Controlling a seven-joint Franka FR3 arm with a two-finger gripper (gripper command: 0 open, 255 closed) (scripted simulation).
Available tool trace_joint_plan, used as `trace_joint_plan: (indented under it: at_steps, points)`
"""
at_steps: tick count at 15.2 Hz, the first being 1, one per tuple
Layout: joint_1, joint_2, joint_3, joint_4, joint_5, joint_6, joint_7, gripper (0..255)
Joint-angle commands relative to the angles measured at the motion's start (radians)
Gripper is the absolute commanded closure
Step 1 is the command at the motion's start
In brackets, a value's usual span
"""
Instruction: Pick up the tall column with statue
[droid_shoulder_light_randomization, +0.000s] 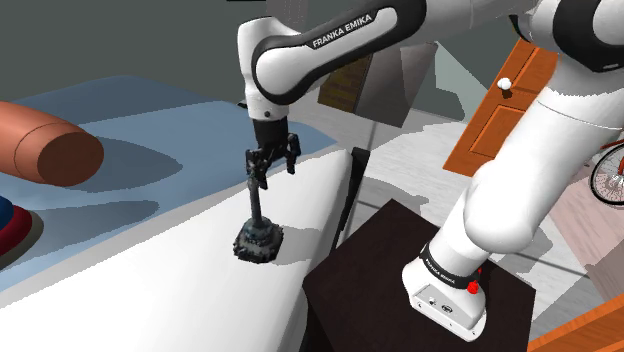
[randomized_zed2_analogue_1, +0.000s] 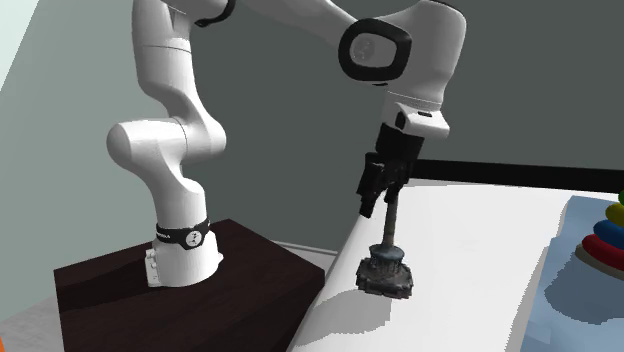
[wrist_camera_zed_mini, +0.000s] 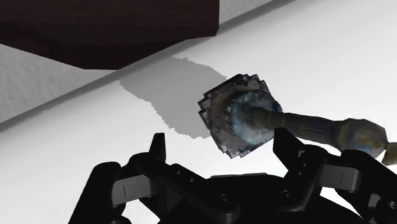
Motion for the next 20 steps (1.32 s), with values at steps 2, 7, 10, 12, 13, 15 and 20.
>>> trace_joint_plan:
  at_steps: [2,7,10,12,13,15,20]
  points:
    - [0.022,0.128,0.019,0.058,-0.023,0.032,0.027,0]
    - [0.070,0.321,0.037,0.168,-0.063,0.059,0.068,0]
    - [0.073,0.340,0.034,0.163,-0.068,0.081,0.070,0]
    - [0.075,0.358,0.032,0.158,-0.074,0.104,0.071,0]
    - [0.076,0.367,0.030,0.156,-0.077,0.115,0.072,0]
    - [0.080,0.392,0.027,0.152,-0.084,0.143,0.074,0]
    - [0.079,0.398,0.025,0.152,-0.086,0.149,0.073,255]
